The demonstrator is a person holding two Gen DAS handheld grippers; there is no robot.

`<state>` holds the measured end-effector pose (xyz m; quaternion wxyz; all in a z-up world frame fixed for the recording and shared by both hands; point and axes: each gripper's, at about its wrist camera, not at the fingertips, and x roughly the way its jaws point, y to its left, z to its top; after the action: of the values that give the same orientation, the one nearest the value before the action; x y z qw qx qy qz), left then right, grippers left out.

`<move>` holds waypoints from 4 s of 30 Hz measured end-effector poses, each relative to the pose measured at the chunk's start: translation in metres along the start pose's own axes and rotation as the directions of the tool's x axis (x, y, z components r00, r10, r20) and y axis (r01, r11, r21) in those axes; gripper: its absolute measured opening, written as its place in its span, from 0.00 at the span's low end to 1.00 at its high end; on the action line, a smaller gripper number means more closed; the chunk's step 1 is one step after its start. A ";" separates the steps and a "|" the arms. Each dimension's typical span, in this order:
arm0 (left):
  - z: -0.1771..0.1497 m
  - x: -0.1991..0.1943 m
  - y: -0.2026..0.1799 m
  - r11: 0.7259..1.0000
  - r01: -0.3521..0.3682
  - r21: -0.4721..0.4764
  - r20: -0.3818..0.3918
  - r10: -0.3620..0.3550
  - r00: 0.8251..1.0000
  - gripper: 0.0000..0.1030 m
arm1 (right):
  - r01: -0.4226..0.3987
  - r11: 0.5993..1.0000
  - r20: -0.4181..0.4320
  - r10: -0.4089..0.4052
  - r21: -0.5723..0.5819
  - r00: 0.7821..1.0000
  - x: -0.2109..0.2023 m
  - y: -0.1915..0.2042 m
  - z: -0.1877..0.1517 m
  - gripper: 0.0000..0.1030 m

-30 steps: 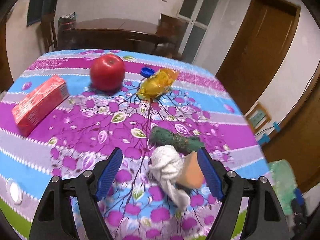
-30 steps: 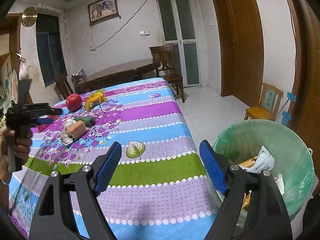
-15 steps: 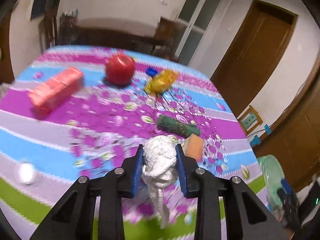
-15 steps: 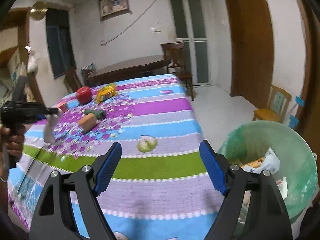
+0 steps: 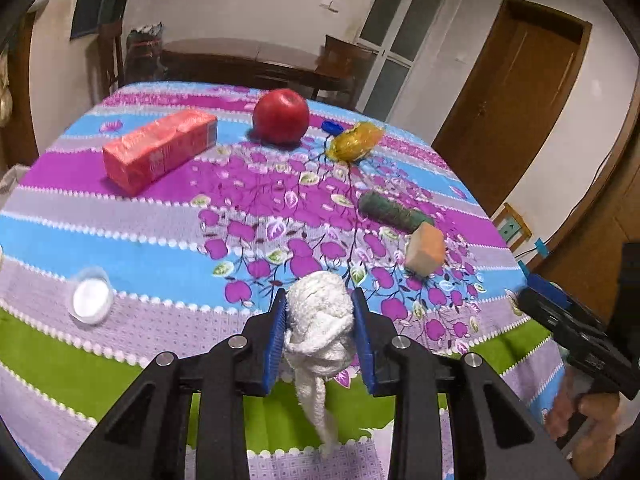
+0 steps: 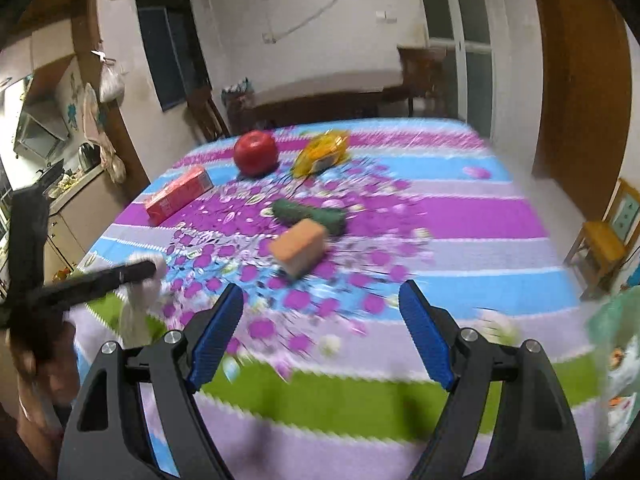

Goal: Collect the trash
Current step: 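Grasp the white knotted cloth with the left gripper while the right gripper grasps the peach sponge, then carry the cloth and sponge over the green basin and open both grippers, then move both grippers back toward the table trash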

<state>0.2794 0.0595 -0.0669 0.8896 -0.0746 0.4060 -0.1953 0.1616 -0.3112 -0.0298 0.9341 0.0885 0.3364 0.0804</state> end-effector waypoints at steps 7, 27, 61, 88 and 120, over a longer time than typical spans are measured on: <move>-0.006 0.020 0.005 0.999 -0.012 -0.043 -0.045 0.010 0.999 0.34 | 0.093 0.996 -0.085 -0.092 0.012 0.992 0.066 0.032 0.021 0.65; -0.017 0.030 -0.025 0.990 -0.101 0.097 -0.040 0.105 0.994 0.34 | -0.024 0.999 -0.073 0.028 0.048 0.997 0.019 0.025 -0.010 0.28; -0.037 0.086 -0.494 0.664 0.112 0.739 -0.017 -0.147 0.989 0.34 | 0.358 0.895 -0.003 -0.370 0.265 0.929 -0.215 -0.271 -0.035 0.28; -0.061 0.152 -0.510 0.633 0.348 0.692 -0.280 -0.208 0.937 0.63 | 0.354 0.860 -0.092 -0.345 0.368 0.934 -0.208 -0.330 -0.078 0.45; 0.072 0.084 -0.125 0.827 -0.013 0.563 -0.008 0.021 1.000 0.75 | 0.059 0.990 -0.026 -0.056 0.125 0.998 -0.063 -0.195 0.038 0.60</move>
<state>0.3473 -0.0903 -0.0414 0.8710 0.1956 0.3374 -0.2988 0.1557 -0.5181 -0.0052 0.9248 0.1367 0.3535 0.0330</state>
